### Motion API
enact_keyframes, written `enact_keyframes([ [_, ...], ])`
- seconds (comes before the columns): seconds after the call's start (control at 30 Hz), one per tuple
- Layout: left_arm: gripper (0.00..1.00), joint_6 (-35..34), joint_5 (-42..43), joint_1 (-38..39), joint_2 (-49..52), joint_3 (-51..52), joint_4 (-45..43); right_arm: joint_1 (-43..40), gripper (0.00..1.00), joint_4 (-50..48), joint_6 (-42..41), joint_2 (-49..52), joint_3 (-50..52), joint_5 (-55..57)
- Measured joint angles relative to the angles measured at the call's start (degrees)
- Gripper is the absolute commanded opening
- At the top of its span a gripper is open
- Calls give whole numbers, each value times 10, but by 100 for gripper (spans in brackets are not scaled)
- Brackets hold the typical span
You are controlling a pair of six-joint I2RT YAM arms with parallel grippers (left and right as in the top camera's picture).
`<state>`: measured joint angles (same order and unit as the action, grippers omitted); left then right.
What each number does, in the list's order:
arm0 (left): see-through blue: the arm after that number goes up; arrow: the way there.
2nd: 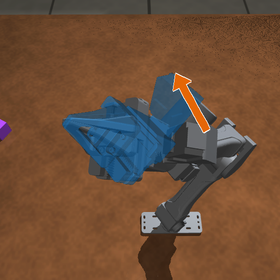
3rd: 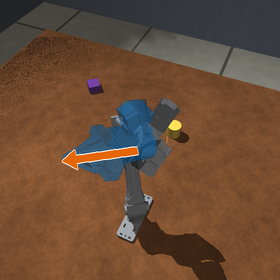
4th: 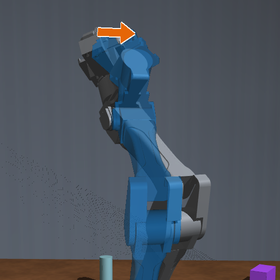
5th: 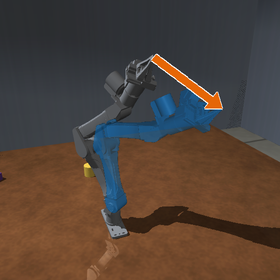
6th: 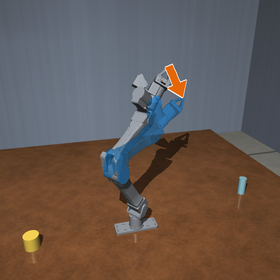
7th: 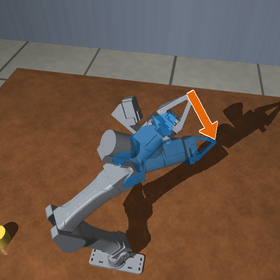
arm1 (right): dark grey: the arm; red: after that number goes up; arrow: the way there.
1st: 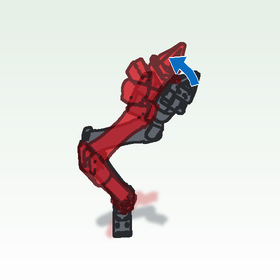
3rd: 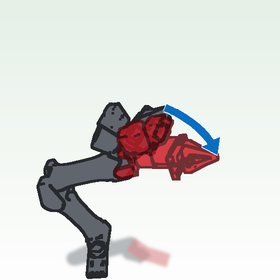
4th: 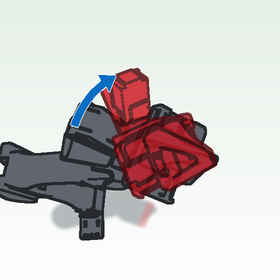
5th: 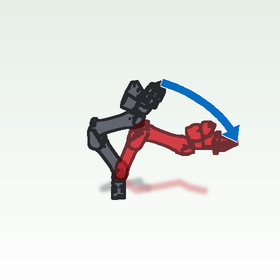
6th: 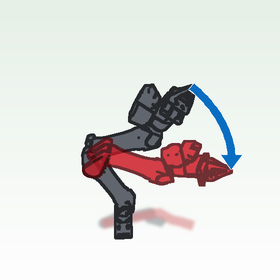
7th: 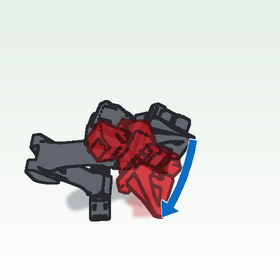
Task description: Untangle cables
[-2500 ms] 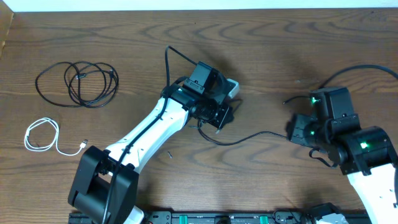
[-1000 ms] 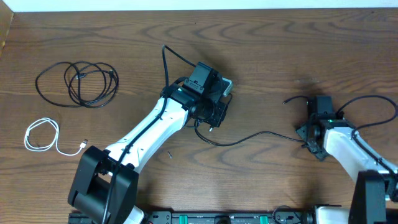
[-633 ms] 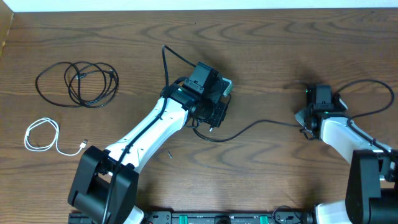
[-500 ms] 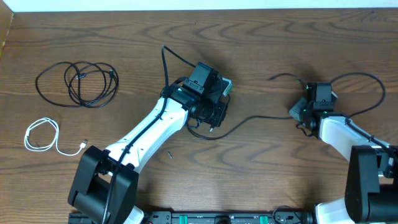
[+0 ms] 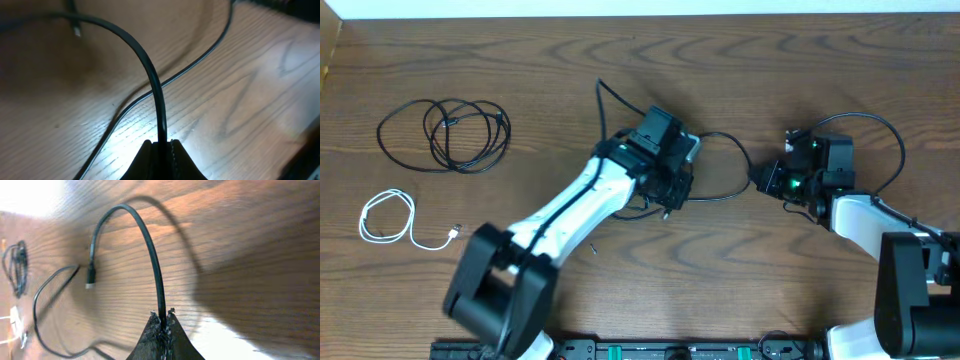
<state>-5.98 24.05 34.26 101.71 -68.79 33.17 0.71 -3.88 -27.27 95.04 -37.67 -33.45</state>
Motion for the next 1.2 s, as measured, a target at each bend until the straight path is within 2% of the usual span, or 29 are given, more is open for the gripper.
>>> enact_keyframes([
  [0.17,8,1,15,11,57,0,-6,0,1,4,6,-2,0,-10],
  [0.33,9,30,32,36,63,0,-19,4,1,15,8,-2,0,-4],
  [0.43,9,46,6,62,63,0,-39,10,1,23,8,-2,0,-1],
  [0.57,9,54,-75,99,63,0,-76,22,1,35,8,-2,0,0],
  [0.73,17,62,-172,133,63,0,-106,23,1,42,8,-2,0,1],
  [0.8,25,65,-195,136,63,0,-111,23,1,45,8,-2,0,2],
  [0.83,31,65,-202,136,63,0,-112,23,1,47,8,-2,0,3],
  [1.07,39,65,-229,134,63,0,-113,23,1,60,8,-2,0,15],
  [1.2,55,67,-232,134,63,0,-113,23,1,61,8,-2,0,18],
])
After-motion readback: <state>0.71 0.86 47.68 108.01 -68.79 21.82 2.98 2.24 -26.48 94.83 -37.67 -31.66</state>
